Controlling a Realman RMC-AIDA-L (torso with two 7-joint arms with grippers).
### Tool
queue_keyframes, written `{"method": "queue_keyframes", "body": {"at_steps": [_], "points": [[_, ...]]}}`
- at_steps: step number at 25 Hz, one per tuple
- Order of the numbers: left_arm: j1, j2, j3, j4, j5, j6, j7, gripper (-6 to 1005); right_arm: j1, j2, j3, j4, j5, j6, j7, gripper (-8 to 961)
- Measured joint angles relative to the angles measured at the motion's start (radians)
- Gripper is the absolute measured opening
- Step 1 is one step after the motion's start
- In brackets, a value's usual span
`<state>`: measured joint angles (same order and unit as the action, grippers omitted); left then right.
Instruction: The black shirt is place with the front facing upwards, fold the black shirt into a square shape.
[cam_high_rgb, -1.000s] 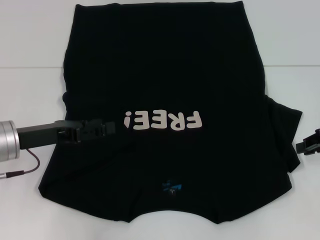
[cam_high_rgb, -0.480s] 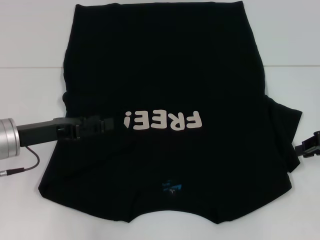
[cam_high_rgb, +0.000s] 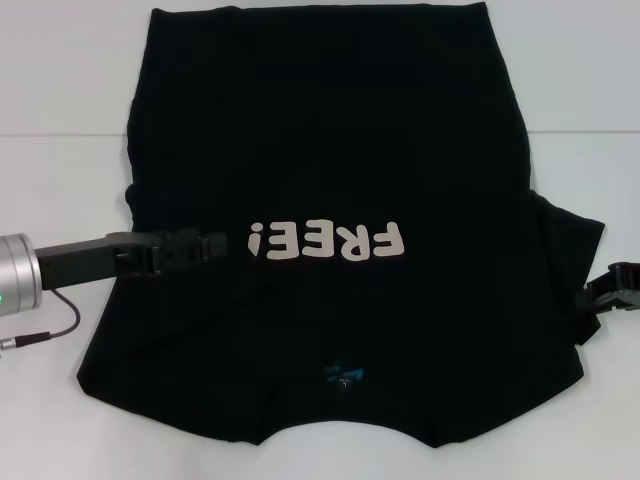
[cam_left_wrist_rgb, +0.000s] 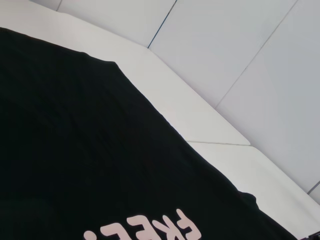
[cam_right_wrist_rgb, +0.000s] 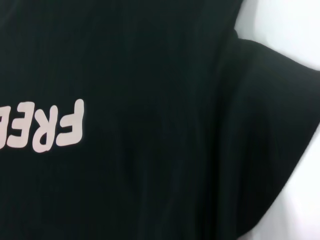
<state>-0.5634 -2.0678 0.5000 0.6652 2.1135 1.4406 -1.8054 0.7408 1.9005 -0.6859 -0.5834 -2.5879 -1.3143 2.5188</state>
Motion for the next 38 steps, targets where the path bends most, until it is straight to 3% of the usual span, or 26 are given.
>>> {"method": "queue_keyframes", "body": {"at_steps": [13,15,18,38], "points": [[0.004,0.006,0.0,-0.009,-0.02,-0.008,0.0,601,0.012,0.017,-0.036,0.003,0.0,0.022,-0.008,201],[0.005,0.006,0.0,-0.009,-0.023,-0.008,0.0,601,0.013,0.016,-0.036,0.003,0.0,0.021,-0.005,125],[0.006,0.006,0.0,-0.009,-0.024,-0.008,0.0,601,0.013,0.011,-0.036,0.002,0.0,0.018,-0.002,12],[0.017,0.008,0.0,-0.009,-0.054,0.006,-0.025,602,-0.011,-0.027,0.016,-0.035,0.007,-0.026,-0.001,12]]}}
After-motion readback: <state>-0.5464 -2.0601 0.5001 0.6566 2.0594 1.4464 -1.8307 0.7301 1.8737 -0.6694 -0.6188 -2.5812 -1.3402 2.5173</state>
